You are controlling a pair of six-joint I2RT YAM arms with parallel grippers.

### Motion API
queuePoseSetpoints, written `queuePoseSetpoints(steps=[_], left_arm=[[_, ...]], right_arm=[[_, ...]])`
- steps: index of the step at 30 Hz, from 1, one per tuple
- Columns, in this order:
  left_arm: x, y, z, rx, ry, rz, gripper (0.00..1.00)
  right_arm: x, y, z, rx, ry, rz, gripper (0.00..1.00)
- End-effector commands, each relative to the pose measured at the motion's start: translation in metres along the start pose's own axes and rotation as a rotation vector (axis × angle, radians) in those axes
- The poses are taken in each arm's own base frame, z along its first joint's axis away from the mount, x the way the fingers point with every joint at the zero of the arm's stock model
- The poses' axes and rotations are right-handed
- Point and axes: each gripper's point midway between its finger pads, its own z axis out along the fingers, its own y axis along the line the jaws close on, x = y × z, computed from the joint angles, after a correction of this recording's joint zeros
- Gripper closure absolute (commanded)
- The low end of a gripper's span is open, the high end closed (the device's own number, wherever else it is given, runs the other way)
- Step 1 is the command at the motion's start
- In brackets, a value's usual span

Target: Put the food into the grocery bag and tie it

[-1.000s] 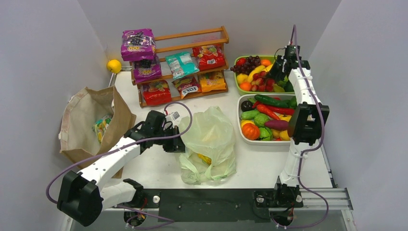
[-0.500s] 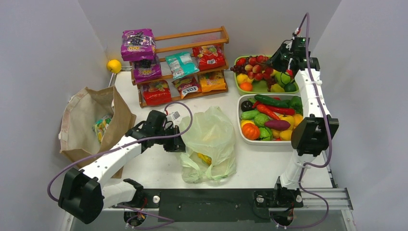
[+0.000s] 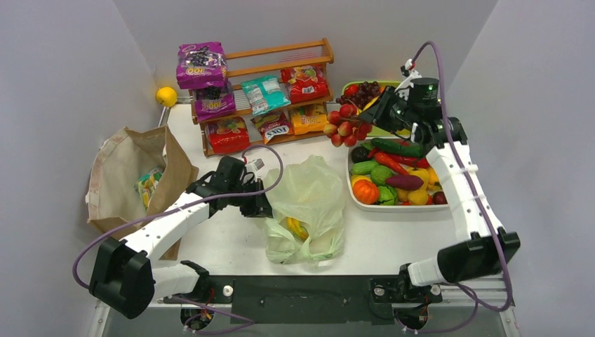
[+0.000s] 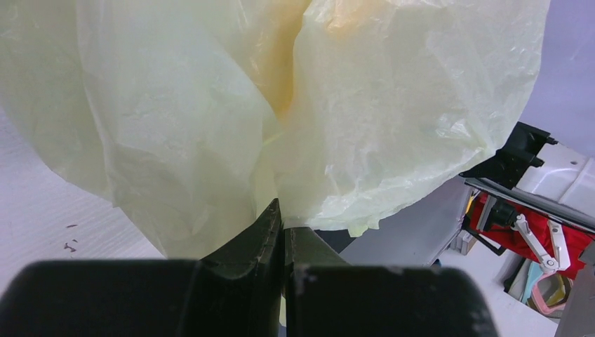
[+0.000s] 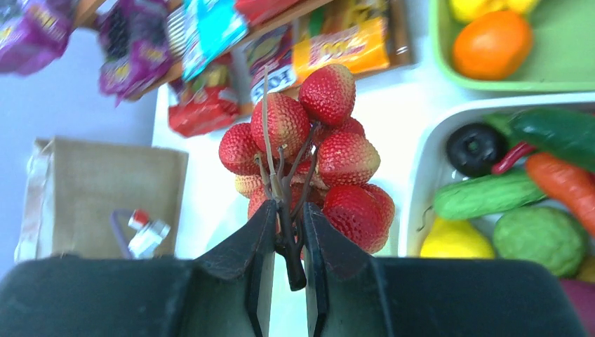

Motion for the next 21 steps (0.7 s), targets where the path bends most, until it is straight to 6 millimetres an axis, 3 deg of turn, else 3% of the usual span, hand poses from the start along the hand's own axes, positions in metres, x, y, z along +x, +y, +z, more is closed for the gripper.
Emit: queuePoseSetpoints(steps=[1, 5, 11, 21], left_arm=[[-0.018, -0.018, -0.006, 0.033, -0.043, 0.055, 1.00], [-0.022, -0.023, -0.008, 0.043, -0.049, 0.060, 1.00], [-0.027, -0.032, -0.012, 0.065, -0.062, 0.059, 1.00], [-0.031, -0.040, -0.016, 0.079, -0.074, 0.032, 1.00]], right_arm=[[0.015, 0.050, -0.044, -0.153, -0.052, -0.053, 1.00], [0.054, 0.075, -0.067, -0.221, -0.003, -0.097, 1.00], [0.104, 0.087, -0.094, -0.263, 0.068, -0.137, 1.00], [0.168, 0.102, -0.107, -0.298, 0.164, -0.152, 1.00]])
